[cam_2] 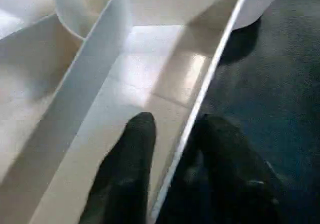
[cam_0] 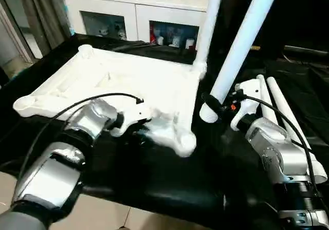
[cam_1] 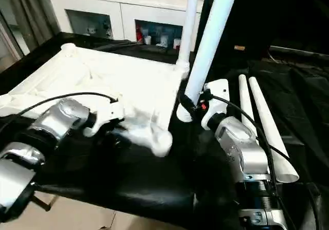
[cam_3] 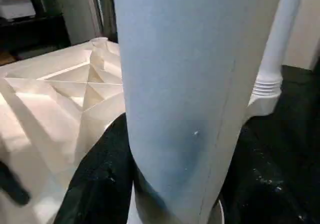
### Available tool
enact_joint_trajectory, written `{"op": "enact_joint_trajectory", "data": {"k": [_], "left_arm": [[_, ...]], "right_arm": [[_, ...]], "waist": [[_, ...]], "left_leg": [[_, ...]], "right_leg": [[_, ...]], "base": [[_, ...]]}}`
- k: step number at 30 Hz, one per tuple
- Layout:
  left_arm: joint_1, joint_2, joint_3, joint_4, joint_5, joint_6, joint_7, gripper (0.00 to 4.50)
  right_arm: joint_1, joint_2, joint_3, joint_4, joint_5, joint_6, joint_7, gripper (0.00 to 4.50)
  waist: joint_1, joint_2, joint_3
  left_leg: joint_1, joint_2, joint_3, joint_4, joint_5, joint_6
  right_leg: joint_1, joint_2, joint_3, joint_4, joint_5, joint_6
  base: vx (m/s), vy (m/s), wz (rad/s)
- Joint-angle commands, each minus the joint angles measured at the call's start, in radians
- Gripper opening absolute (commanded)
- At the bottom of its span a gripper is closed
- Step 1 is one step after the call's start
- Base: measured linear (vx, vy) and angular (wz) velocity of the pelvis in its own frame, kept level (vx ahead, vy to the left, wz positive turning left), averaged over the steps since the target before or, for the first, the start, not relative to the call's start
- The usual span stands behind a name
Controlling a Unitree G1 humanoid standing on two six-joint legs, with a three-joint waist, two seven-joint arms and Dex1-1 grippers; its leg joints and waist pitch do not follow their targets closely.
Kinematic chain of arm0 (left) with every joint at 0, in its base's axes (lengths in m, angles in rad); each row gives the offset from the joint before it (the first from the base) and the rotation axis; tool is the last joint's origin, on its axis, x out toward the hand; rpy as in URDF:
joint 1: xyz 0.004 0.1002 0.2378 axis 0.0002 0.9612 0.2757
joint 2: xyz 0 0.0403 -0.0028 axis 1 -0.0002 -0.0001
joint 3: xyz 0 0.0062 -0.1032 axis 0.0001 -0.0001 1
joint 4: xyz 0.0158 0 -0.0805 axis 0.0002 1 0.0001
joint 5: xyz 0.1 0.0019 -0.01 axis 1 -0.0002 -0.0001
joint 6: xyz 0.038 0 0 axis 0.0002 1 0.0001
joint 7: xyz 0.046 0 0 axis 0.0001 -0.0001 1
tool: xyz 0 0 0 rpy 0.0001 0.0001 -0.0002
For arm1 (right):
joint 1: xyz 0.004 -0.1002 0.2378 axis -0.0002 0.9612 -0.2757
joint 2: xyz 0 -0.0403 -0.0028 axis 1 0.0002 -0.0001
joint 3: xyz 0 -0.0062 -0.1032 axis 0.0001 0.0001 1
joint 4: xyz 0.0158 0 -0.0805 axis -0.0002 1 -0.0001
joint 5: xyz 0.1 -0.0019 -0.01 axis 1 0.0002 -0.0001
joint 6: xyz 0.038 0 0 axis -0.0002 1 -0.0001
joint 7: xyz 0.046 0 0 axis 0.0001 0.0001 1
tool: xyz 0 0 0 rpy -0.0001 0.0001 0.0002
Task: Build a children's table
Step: Insert table leg to table base
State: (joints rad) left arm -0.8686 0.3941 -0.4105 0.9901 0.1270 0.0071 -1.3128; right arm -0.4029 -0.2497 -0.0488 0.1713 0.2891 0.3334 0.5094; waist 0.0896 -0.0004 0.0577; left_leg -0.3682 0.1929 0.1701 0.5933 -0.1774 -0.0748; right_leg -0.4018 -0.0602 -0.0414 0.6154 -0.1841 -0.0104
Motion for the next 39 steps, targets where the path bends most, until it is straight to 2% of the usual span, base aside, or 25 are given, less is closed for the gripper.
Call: {"op": "enact_joint_trajectory", "data": {"k": [1,2,3,5,10,12,16,18,19,20,21,22,23,25,26,27,29,30,31,32,34,35,36,37,39], "left_arm": [[0.023,0.001,-0.016,-0.047,-0.017,0.038,-0.056,1.47],[0.03,0.005,-0.018,-0.068,-0.021,0.057,-0.07,1.47],[0.036,0.01,-0.02,-0.085,-0.021,0.07,-0.08,1.47],[0.046,0.018,-0.023,-0.109,-0.012,0.094,-0.089,1.18],[0.063,0.025,-0.019,-0.142,-0.008,0.121,-0.089,0.82],[0.116,0.038,-0.019,-0.221,0.013,0.202,-0.038,0.63],[0.139,0.018,0.011,-0.245,0.015,0.267,0.055,0.44],[0.15,-0.023,0.067,-0.246,0.006,0.354,0.202,0.4],[0.15,-0.023,0.067,-0.246,0.006,0.354,0.202,0.35],[0.186,-0.04,0.081,-0.293,0.024,0.399,0.286,0.32],[0.186,-0.04,0.081,-0.293,0.024,0.399,0.286,0.31],[0.186,-0.04,0.081,-0.293,0.024,0.399,0.286,0.28],[0.195,-0.044,0.085,-0.306,0.023,0.404,0.296,0.24],[0.233,-0.054,0.099,-0.369,0.018,0.433,0.318,0.15],[0.261,-0.061,0.109,-0.423,0.009,0.423,0.326,0.09],[0.28,-0.066,0.115,-0.461,0.003,0.407,0.33,0.05],[0.298,-0.068,0.115,-0.493,-0.004,0.343,0.327,0.0],[0.298,-0.068,0.115,-0.493,-0.004,0.343,0.327,0.0],[0.309,-0.067,0.106,-0.515,-0.013,0.286,0.324,0.0],[0.313,-0.066,0.101,-0.525,-0.017,0.264,0.321,0.32],[0.314,-0.066,0.101,-0.534,-0.028,0.253,0.31,0.6],[0.313,-0.067,0.103,-0.538,-0.034,0.253,0.307,0.6],[0.313,-0.067,0.105,-0.54,-0.036,0.255,0.306,0.68],[0.313,-0.067,0.105,-0.54,-0.036,0.255,0.306,0.83],[0.314,-0.067,0.107,-0.556,-0.039,0.27,0.299,1.05]], "right_arm": [[-0.004,-0.01,0.008,0.003,-0.01,-0.013,0.012,1.89],[-0.002,-0.012,0.012,0.002,-0.011,-0.012,0.016,1.89],[-0.001,-0.014,0.018,0.002,-0.013,-0.012,0.022,1.89],[0.001,-0.017,0.028,0.002,-0.018,-0.013,0.029,1.89],[0.001,-0.02,0.035,0.002,-0.02,-0.013,0.037,1.89],[0.007,-0.018,0.049,-0.006,-0.022,0.001,0.052,1.89],[0.012,-0.005,0.047,-0.011,-0.012,0.014,0.048,1.89],[0.014,0.012,0.042,-0.015,0.001,0.029,0.037,1.89],[0.014,0.012,0.042,-0.015,0.001,0.029,0.037,1.89],[0.019,0.023,0.05,-0.018,0.0,0.031,0.034,1.89],[0.019,0.023,0.05,-0.018,0.0,0.031,0.034,1.89],[0.019,0.023,0.05,-0.018,0.0,0.031,0.034,1.89],[0.02,0.025,0.052,-0.019,0.0,0.032,0.034,1.89],[0.021,0.033,0.058,-0.021,0.001,0.033,0.034,1.89],[0.021,0.036,0.061,-0.022,0.003,0.036,0.035,1.89],[0.02,0.037,0.062,-0.022,0.004,0.038,0.036,1.89],[0.017,0.038,0.063,-0.02,0.005,0.039,0.038,1.89],[0.017,0.038,0.063,-0.02,0.005,0.039,0.038,1.89],[0.014,0.039,0.061,-0.018,0.004,0.042,0.04,1.89],[0.012,0.038,0.06,-0.017,0.003,0.043,0.041,1.89],[0.01,0.037,0.06,-0.016,0.003,0.043,0.043,1.89],[0.009,0.036,0.06,-0.015,0.002,0.043,0.043,1.89],[0.008,0.036,0.06,-0.015,0.002,0.043,0.043,1.89],[0.008,0.036,0.06,-0.015,0.002,0.043,0.043,1.89],[0.007,0.034,0.058,-0.015,0.001,0.044,0.043,1.89]], "waist": [[0.003,0.003,-0.074],[0.003,0.003,-0.075],[0.003,-0.002,-0.074],[0.002,-0.002,-0.073],[0.001,-0.002,-0.07],[-0.002,0.002,-0.07],[-0.005,0.003,-0.069],[-0.007,-0.003,-0.065],[-0.007,-0.003,-0.065],[-0.013,-0.009,-0.065],[-0.017,-0.009,-0.063],[-0.016,-0.008,-0.064],[-0.025,-0.008,-0.064],[-0.032,-0.01,-0.063],[-0.031,-0.011,-0.065],[-0.033,-0.015,-0.063],[-0.03,-0.01,-0.064],[-0.03,-0.01,-0.064],[-0.029,-0.008,-0.066],[-0.028,-0.007,-0.069],[-0.028,-0.007,-0.071],[-0.025,-0.005,-0.072],[-0.023,-0.001,-0.074],[-0.023,-0.003,-0.073],[-0.018,0.0,-0.072]], "left_leg": [[0.014,0.031,-0.005,-0.067,-0.158,0.007],[0.014,0.031,-0.004,-0.067,-0.155,0.009],[0.012,0.03,-0.004,-0.067,-0.145,0.015],[0.013,0.031,-0.003,-0.067,-0.147,0.022],[0.013,0.031,-0.004,-0.07,-0.166,0.011],[0.011,0.033,-0.006,-0.072,-0.169,0.006],[0.013,0.032,-0.004,-0.071,-0.178,0.007],[0.014,0.03,-0.003,-0.071,-0.206,0.003],[0.012,0.028,-0.005,-0.072,-0.211,0.003],[0.006,0.029,-0.007,-0.074,-0.204,0.001],[0.001,0.028,-0.01,-0.076,-0.203,0.002],[0.003,0.027,-0.009,-0.076,-0.204,0.003],[0.004,0.023,-0.008,-0.073,-0.198,0.009],[-0.001,0.025,-0.01,-0.074,-0.193,0.011],[0.007,0.026,-0.008,-0.071,-0.197,0.018],[0.004,0.025,-0.006,-0.071,-0.193,0.023],[0.007,0.026,-0.007,-0.072,-0.191,0.03],[0.007,0.026,-0.007,-0.072,-0.191,0.03],[0.007,0.027,-0.006,-0.073,-0.186,0.03],[0.005,0.027,-0.006,-0.072,-0.174,0.03],[0.005,0.028,-0.006,-0.072,-0.158,0.032],[0.006,0.026,-0.003,-0.068,-0.146,0.037],[0.008,0.027,-0.003,-0.068,-0.142,0.037],[0.005,0.027,-0.003,-0.068,-0.135,0.04],[0.009,0.028,-0.002,-0.068,-0.144,0.041]], "right_leg": [[0.059,-0.079,0.042,-0.058,-0.06,-0.261],[0.059,-0.078,0.041,-0.058,-0.053,-0.263],[0.06,-0.078,0.041,-0.056,-0.043,-0.265],[0.06,-0.078,0.041,-0.059,-0.056,-0.259],[0.058,-0.079,0.042,-0.064,-0.113,-0.24],[0.06,-0.079,0.042,-0.062,-0.11,-0.241],[0.057,-0.077,0.042,-0.066,-0.12,-0.243],[0.056,-0.075,0.041,-0.073,-0.174,-0.234],[0.059,-0.077,0.041,-0.075,-0.212,-0.223],[0.063,-0.077,0.039,-0.074,-0.231,-0.209],[0.064,-0.076,0.037,-0.075,-0.247,-0.199],[0.062,-0.077,0.036,-0.08,-0.268,-0.189],[0.059,-0.075,0.038,-0.085,-0.289,-0.178],[0.06,-0.074,0.036,-0.084,-0.287,-0.175],[0.054,-0.076,0.038,-0.086,-0.3,-0.176],[0.053,-0.073,0.037,-0.088,-0.305,-0.174],[0.048,-0.072,0.038,-0.09,-0.31,-0.168],[0.048,-0.072,0.038,-0.09,-0.31,-0.168],[0.047,-0.07,0.039,-0.088,-0.29,-0.166],[0.05,-0.07,0.039,-0.083,-0.258,-0.168],[0.05,-0.069,0.04,-0.078,-0.214,-0.177],[0.049,-0.069,0.04,-0.074,-0.166,-0.195],[0.049,-0.07,0.041,-0.072,-0.15,-0.202],[0.05,-0.067,0.039,-0.07,-0.122,-0.21],[0.048,-0.069,0.04,-0.071,-0.124,-0.214]], "base": [[0.0,0.0,0.0],[0.0,0.0,0.0],[0.0,0.0,0.0],[0.0,0.0,0.0],[0.0,0.0,0.0],[0.0,0.0,0.0],[0.0,0.0,0.0],[0.0,0.0,0.0],[0.0,0.0,0.0],[0.0,0.0,0.0],[0.0,0.0,0.0],[0.0,0.0,0.0],[0.0,0.0,0.0],[0.0,0.0,0.0],[0.0,0.0,0.0],[0.0,0.0,0.0],[0.0,0.0,0.0],[0.0,0.0,0.0],[0.0,0.0,0.0],[0.0,0.0,0.0],[0.0,0.0,0.0],[0.0,0.0,0.0],[0.0,0.0,0.0],[0.0,0.0,0.0],[0.0,0.0,0.0]]}}
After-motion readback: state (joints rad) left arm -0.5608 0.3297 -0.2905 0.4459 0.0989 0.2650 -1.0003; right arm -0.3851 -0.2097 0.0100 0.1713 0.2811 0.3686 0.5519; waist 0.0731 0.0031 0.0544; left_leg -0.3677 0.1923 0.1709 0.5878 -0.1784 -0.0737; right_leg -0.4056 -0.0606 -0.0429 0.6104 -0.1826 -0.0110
